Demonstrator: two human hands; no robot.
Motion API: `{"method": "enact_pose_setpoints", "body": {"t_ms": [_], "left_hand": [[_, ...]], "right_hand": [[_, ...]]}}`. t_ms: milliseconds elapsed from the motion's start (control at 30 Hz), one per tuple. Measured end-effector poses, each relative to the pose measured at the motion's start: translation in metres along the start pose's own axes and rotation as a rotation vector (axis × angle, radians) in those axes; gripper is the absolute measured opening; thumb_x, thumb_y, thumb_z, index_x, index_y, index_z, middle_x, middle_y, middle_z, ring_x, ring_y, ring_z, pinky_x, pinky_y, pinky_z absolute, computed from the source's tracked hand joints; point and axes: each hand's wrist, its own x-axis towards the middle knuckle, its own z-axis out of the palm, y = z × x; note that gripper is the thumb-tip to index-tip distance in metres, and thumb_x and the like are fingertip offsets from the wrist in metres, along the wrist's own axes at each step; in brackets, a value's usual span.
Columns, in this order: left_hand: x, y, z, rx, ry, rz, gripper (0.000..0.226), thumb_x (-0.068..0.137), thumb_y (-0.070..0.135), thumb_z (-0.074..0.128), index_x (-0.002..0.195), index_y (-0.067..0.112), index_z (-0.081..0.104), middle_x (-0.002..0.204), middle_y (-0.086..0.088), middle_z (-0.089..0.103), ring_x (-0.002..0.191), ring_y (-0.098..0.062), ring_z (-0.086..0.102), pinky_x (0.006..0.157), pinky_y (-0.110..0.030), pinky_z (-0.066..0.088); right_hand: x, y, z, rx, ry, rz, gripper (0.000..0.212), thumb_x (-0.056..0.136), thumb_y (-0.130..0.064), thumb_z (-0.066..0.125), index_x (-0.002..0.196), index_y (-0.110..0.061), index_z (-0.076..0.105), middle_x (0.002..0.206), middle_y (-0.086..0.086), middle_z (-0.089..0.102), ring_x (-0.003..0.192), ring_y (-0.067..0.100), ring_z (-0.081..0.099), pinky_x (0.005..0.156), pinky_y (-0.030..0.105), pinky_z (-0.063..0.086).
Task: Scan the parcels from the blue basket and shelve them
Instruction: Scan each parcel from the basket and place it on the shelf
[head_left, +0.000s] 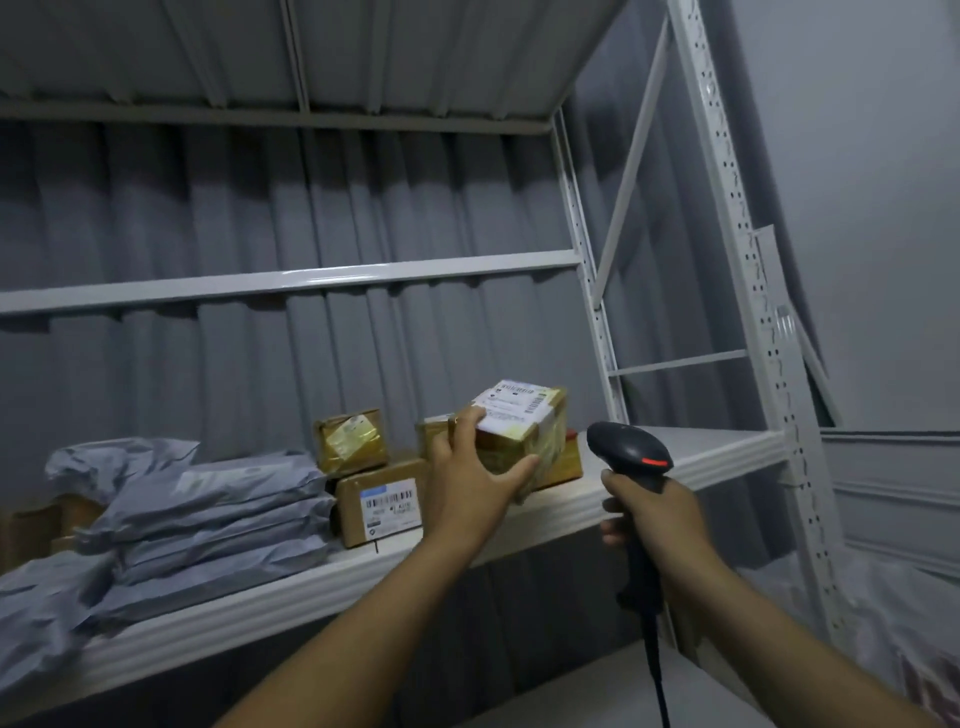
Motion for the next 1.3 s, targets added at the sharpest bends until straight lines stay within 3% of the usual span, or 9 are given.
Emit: {"method": "enact_pose_setpoints", "body": {"t_ms": [333, 500, 567, 667, 767, 800, 967, 1167, 1300], "left_hand": [[0.098, -0.015, 0.096, 0.346, 0.069, -0.187, 0.085, 0.078, 0.071, 0.056, 0.144, 0.027, 0.027, 0.136, -0.019, 0.040, 0.120, -0.037, 0.046, 0.086, -0.045, 0.049], [0.126, -0.027, 0.106, 0.441, 0.047, -0.146, 0.078, 0.085, 0.069, 0.048, 0.147, 0.025, 0.029, 0.136, -0.021, 0.036, 0.118, -0.037, 0.047, 0.082, -0.041, 0.048], [0.130, -0.030, 0.104, 0.498, 0.032, -0.115, 0.077, 0.089, 0.063, 0.049, 0.151, 0.027, 0.020, 0.141, -0.022, 0.031, 0.124, -0.037, 0.042, 0.088, -0.039, 0.047], [0.119, -0.040, 0.098, 0.715, 0.062, 0.109, 0.083, 0.090, 0.061, 0.048, 0.154, 0.022, 0.012, 0.151, -0.022, 0.021, 0.135, -0.038, 0.031, 0.105, -0.043, 0.037], [0.107, -0.057, 0.092, 0.869, 0.102, 0.535, 0.075, 0.090, 0.062, 0.043, 0.150, 0.018, 0.031, 0.154, -0.017, 0.028, 0.141, -0.036, 0.029, 0.112, -0.051, 0.028], [0.104, -0.062, 0.091, 0.904, 0.067, 0.601, 0.074, 0.090, 0.062, 0.040, 0.149, 0.017, 0.034, 0.155, -0.016, 0.028, 0.143, -0.035, 0.027, 0.114, -0.052, 0.023], [0.109, -0.073, 0.097, 0.964, -0.193, 0.393, 0.078, 0.093, 0.067, 0.025, 0.154, 0.022, 0.009, 0.162, -0.009, 0.000, 0.149, -0.029, -0.001, 0.119, -0.050, 0.009], [0.122, -0.067, 0.114, 1.046, -0.336, 0.226, 0.081, 0.090, 0.071, 0.031, 0.153, 0.021, 0.015, 0.162, -0.007, 0.007, 0.148, -0.034, 0.004, 0.117, -0.056, 0.012], [0.110, -0.057, 0.106, 0.990, -0.314, 0.242, 0.079, 0.091, 0.067, 0.036, 0.152, 0.021, 0.019, 0.162, -0.008, 0.010, 0.148, -0.033, 0.006, 0.117, -0.055, 0.014]], "right_hand": [[0.073, 0.021, -0.022, -0.023, 0.026, -0.013, 0.017, 0.086, -0.020, 0.069, 0.091, -0.005, 0.065, 0.082, 0.015, 0.069, 0.059, 0.026, 0.067, 0.065, 0.040, 0.060], [0.091, 0.040, -0.020, -0.047, 0.029, 0.015, 0.015, 0.085, -0.019, 0.070, 0.088, -0.005, 0.065, 0.075, 0.013, 0.067, 0.053, 0.023, 0.064, 0.056, 0.034, 0.054], [0.094, 0.044, -0.018, -0.038, 0.027, 0.024, 0.013, 0.085, -0.017, 0.070, 0.086, -0.006, 0.065, 0.074, 0.013, 0.066, 0.051, 0.023, 0.062, 0.051, 0.031, 0.051], [0.096, 0.047, -0.016, -0.042, -0.004, 0.014, 0.011, 0.086, -0.018, 0.070, 0.085, -0.008, 0.065, 0.075, 0.013, 0.066, 0.051, 0.022, 0.061, 0.050, 0.030, 0.051], [0.099, 0.049, -0.015, -0.046, -0.015, 0.014, 0.012, 0.086, -0.019, 0.070, 0.085, -0.008, 0.065, 0.076, 0.013, 0.066, 0.051, 0.022, 0.061, 0.052, 0.031, 0.052], [0.100, 0.050, -0.015, -0.049, -0.014, 0.015, 0.012, 0.085, -0.020, 0.070, 0.085, -0.008, 0.065, 0.075, 0.013, 0.066, 0.051, 0.022, 0.061, 0.054, 0.032, 0.053], [0.099, 0.050, -0.006, -0.067, -0.014, 0.033, 0.014, 0.084, -0.022, 0.071, 0.084, -0.008, 0.066, 0.073, 0.010, 0.068, 0.051, 0.022, 0.061, 0.056, 0.034, 0.053], [0.086, 0.043, 0.002, -0.132, -0.062, 0.057, 0.019, 0.086, -0.024, 0.069, 0.090, -0.005, 0.067, 0.074, 0.010, 0.067, 0.053, 0.018, 0.058, 0.052, 0.028, 0.049], [0.073, 0.036, 0.003, -0.157, -0.063, 0.053, 0.020, 0.085, -0.024, 0.070, 0.088, -0.004, 0.067, 0.069, 0.010, 0.065, 0.052, 0.020, 0.058, 0.051, 0.029, 0.048]]}}
